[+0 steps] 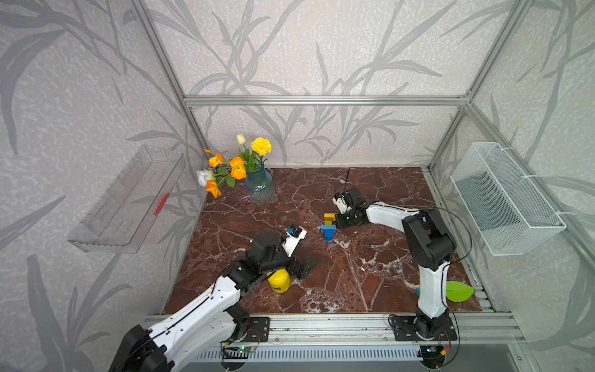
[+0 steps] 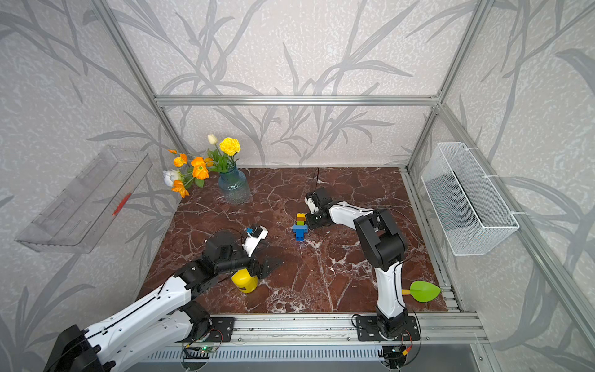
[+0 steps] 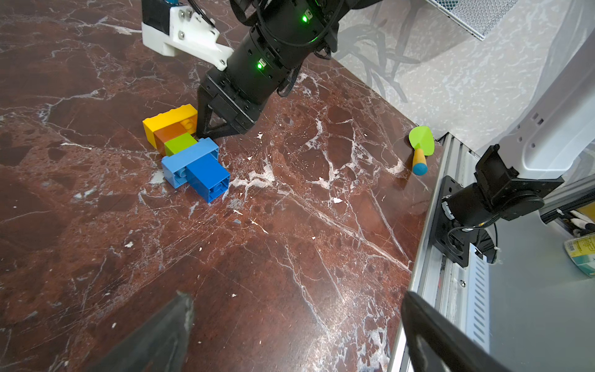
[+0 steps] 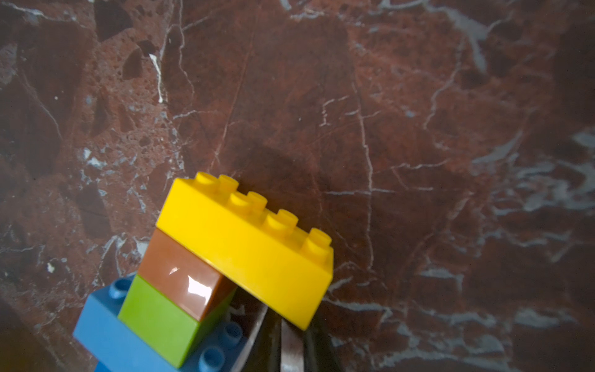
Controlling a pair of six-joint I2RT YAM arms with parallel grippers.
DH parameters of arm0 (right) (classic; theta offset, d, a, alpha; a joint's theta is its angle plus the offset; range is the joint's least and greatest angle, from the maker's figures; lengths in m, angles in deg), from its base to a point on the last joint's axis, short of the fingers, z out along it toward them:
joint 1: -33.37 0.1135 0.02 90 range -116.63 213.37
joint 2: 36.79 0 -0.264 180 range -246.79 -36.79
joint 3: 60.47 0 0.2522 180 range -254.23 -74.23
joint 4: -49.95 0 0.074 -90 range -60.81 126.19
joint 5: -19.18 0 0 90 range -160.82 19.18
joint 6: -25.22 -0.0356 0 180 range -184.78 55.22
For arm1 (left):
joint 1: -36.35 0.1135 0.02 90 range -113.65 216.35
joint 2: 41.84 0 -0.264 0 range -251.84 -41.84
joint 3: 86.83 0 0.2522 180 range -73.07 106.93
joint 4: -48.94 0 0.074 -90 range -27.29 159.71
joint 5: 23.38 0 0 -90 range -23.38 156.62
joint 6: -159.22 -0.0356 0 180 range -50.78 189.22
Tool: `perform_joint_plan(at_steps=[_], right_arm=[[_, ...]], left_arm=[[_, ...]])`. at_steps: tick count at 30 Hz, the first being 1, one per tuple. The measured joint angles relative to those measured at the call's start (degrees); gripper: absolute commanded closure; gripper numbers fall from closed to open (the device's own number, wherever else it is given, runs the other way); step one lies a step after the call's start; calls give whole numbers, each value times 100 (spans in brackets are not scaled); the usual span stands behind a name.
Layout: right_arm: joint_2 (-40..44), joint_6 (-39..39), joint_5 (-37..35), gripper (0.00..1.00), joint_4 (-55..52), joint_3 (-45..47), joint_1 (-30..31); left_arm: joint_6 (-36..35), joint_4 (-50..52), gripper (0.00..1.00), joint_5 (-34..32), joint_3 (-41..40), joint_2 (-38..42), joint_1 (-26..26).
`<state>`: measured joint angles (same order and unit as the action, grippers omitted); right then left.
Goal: Assemble the letter f with lego
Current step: Adjust the lego brick at the center of the board.
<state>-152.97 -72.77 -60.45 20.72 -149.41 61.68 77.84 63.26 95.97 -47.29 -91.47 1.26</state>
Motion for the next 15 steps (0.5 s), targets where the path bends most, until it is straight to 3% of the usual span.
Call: perform_joint_plan(at_steps=[6, 15], right_arm=[[603, 33, -57, 76, -166, 240, -107], [2658, 118, -245, 54, -282, 743, -713]], left_arm=[[59, 175, 1, -636, 168, -2, -4], [61, 651, 1, -2717, 1108, -59, 0]])
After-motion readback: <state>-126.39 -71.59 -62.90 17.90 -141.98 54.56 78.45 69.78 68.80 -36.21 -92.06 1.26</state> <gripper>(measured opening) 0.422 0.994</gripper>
